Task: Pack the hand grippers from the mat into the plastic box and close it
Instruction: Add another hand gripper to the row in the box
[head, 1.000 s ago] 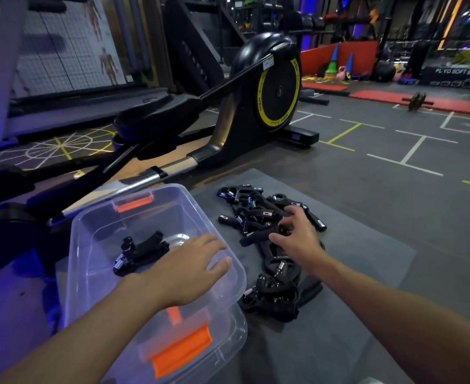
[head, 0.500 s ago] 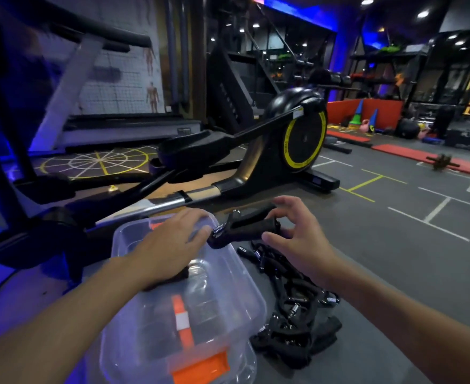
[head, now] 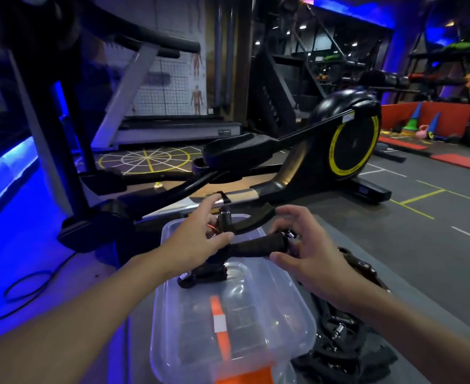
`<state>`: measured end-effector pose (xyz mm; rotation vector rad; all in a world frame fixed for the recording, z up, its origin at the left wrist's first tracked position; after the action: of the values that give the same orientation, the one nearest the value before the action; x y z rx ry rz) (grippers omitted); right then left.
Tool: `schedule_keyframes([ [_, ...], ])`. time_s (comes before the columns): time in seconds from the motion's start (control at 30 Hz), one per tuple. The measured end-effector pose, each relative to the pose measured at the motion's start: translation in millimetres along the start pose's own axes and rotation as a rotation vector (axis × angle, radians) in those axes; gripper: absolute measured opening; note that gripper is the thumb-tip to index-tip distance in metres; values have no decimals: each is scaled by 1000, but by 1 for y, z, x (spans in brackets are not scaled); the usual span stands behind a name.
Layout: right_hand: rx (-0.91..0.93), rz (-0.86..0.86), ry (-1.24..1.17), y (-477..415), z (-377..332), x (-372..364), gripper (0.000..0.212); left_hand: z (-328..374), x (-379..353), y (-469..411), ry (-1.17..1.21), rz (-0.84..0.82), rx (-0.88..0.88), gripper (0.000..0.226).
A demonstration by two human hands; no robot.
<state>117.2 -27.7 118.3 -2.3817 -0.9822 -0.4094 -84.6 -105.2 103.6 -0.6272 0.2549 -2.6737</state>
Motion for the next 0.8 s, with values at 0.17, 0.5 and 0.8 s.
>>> schedule_keyframes([
  [0.17, -36, -22, 41, -6, 5, -5, 73, -2, 8, -1, -50, 34, 11, 64],
  [0.5, -159, 55, 89, -19, 10, -13, 57, 11, 6, 8, -256, 14, -185, 49],
  [0.8, -295, 152, -234, -36, 14, -30, 19, 11, 12, 11, -326, -6, -229, 48],
])
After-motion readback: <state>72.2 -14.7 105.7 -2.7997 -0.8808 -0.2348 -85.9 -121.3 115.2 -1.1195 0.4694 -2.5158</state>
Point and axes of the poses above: each hand's wrist, its own y-axis away from the middle knuckle, its own x-axis out of the back of the hand, z = x × y, the point moved 4 cm from there along -y, towards the middle knuckle, and after that the axes turned 6 degrees about y, right-handed, at the moved point
